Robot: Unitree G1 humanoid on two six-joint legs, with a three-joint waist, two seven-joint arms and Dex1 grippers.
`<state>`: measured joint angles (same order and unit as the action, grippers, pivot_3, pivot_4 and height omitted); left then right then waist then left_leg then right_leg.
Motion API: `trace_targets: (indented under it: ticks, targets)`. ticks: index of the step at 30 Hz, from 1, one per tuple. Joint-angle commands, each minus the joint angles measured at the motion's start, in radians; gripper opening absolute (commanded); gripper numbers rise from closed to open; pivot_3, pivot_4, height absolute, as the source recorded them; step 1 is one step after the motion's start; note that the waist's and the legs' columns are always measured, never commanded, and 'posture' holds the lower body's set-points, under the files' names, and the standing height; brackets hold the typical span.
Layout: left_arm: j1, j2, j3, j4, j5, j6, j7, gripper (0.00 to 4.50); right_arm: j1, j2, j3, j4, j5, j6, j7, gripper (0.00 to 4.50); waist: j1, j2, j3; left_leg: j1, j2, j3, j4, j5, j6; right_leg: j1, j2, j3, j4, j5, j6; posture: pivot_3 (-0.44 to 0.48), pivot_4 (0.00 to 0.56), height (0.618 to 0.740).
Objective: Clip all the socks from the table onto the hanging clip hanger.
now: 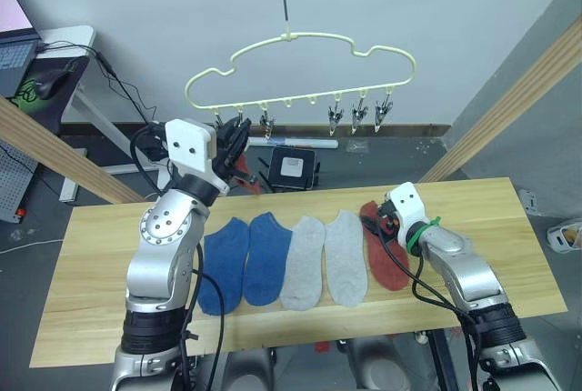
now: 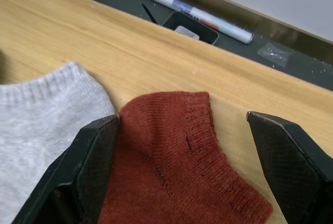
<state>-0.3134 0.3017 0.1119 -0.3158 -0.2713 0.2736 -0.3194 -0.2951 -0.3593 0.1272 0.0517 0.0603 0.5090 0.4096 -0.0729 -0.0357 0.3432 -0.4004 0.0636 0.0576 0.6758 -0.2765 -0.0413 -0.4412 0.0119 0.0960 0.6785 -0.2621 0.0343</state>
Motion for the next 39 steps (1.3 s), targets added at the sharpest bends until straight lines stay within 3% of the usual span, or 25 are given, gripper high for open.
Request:
trace_targets:
  ticks: [1,5,14,20,27,39]
  targets:
    - [0.018,0.005,0.003,-0.021,-0.002,0.003,-0.002,0.25,-0.006,0.010,0.014,0.009,-0.023,-0.010,-0.010,4.09,0.000,0.000,0.001,0.000,0.000,0.000,0.000,0.000,0.000,0.000,0.000,0.000,0.000,0.000,0.000,-0.045,0.390,0.738]
    - [0.016,0.007,0.005,-0.020,-0.003,0.002,-0.002,0.25,-0.007,0.023,0.010,0.011,-0.029,0.010,-0.023,3.23,-0.001,0.000,0.003,0.000,0.000,0.000,0.000,0.000,0.000,0.000,0.000,0.000,0.000,0.000,0.000,-0.045,0.387,0.738]
    - [0.018,0.012,0.013,-0.027,-0.014,0.008,-0.008,0.25,0.009,0.042,0.010,-0.019,-0.034,0.026,-0.033,0.02,-0.001,0.000,0.003,0.000,0.000,0.000,0.000,0.000,0.000,0.000,0.000,0.000,0.000,-0.002,0.004,-0.053,0.380,0.738]
    - [0.012,0.024,0.040,-0.050,-0.077,0.051,-0.029,0.25,0.024,0.024,0.035,-0.141,-0.032,0.023,0.016,0.00,-0.004,0.000,0.004,0.000,0.000,0.000,-0.001,0.000,-0.001,-0.001,0.000,0.000,-0.001,-0.002,0.004,-0.058,0.374,0.738]
    - [-0.020,0.059,0.113,-0.113,-0.272,0.205,-0.055,0.25,-0.036,0.009,0.134,-0.371,-0.007,-0.013,0.140,0.00,-0.010,0.000,0.005,0.000,0.000,0.000,-0.008,0.002,-0.005,-0.002,0.000,0.000,-0.003,-0.003,0.004,-0.068,0.355,0.738]
    - [-0.098,0.121,0.216,-0.145,-0.609,0.458,-0.021,0.25,-0.254,0.121,0.251,-0.310,-0.017,-0.148,0.198,0.00,-0.009,-0.001,0.005,-0.003,0.000,-0.001,-0.012,0.004,-0.007,-0.005,-0.005,-0.003,-0.008,0.000,0.000,-0.071,0.323,0.738]
